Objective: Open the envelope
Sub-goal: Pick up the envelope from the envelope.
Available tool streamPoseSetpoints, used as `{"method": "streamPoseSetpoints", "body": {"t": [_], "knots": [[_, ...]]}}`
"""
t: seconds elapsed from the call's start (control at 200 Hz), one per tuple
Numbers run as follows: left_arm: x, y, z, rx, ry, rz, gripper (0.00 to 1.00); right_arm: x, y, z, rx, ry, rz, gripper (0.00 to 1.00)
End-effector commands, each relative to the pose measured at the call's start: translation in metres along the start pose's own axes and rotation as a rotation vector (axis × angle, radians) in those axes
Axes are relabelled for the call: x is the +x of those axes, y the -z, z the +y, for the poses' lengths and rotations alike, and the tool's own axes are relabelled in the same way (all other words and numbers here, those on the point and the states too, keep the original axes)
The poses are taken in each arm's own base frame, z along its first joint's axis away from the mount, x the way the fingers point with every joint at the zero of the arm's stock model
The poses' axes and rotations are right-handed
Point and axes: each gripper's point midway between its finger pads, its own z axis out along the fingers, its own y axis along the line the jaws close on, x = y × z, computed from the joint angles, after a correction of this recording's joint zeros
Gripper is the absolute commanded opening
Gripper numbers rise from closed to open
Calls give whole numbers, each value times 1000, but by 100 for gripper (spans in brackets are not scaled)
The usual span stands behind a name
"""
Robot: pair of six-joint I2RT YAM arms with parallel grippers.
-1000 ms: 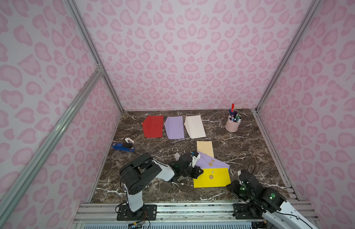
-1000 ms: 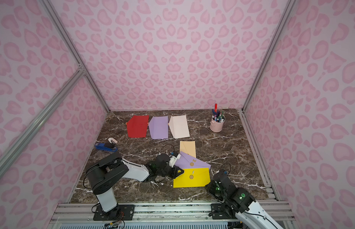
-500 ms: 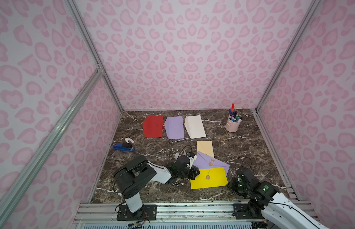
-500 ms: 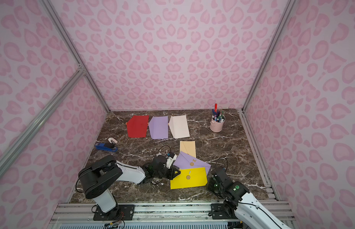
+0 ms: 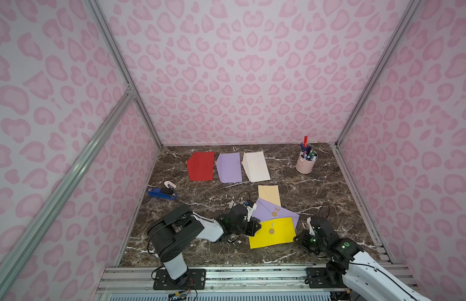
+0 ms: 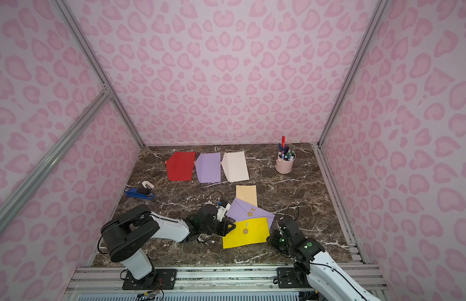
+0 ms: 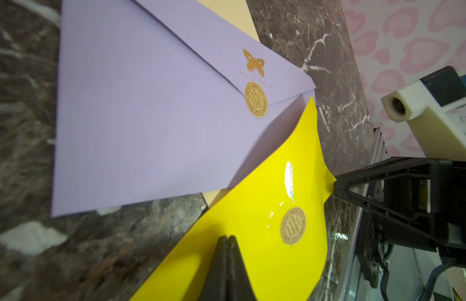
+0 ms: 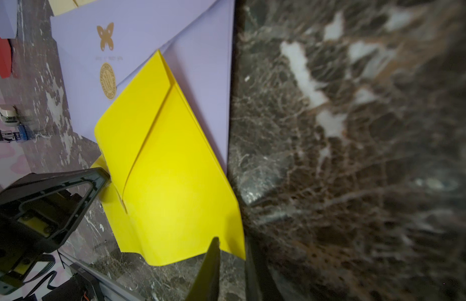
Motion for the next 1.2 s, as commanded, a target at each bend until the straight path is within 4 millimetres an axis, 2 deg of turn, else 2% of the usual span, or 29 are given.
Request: {"method": "streamPoseSetpoints", "body": {"t": [0.0, 0.155, 0.28, 0.495, 0.625, 0.735, 0.84, 0.92, 0.95, 0.99, 1.055, 1.195], "knots": [[41, 2, 41, -163, 70, 138, 4, -2, 1, 16, -78, 11, 0, 20], [45, -1, 43, -164, 72, 154, 4, -11, 7, 31, -164, -7, -57, 15], [47, -2, 43, -167, 70, 159, 4, -14, 10, 32, -176, -19, -77, 0], [45, -2, 42, -161, 67, 154, 4, -17, 13, 34, -182, -12, -92, 0], [32, 1, 29, -129, 24, 120, 4, -19, 16, 34, -165, 1, -99, 0], [6, 12, 8, -105, -54, 56, 12, -23, 22, 38, -158, 22, -112, 0], [-27, 32, -17, -97, -146, -33, 18, -28, 27, 46, -156, 55, -122, 0], [-51, 52, -36, -97, -202, -110, 36, -34, 32, 54, -153, 82, -133, 0], [-59, 60, -42, -98, -221, -138, 47, -37, 34, 59, -157, 95, -137, 0], [-67, 70, -48, -99, -243, -171, 57, -41, 37, 65, -158, 114, -141, 0], [-77, 85, -51, -111, -261, -215, 65, -47, 42, 79, -175, 156, -146, 0], [-93, 113, -40, -132, -247, -286, 70, -62, 56, 121, -217, 309, -134, 0]]}}
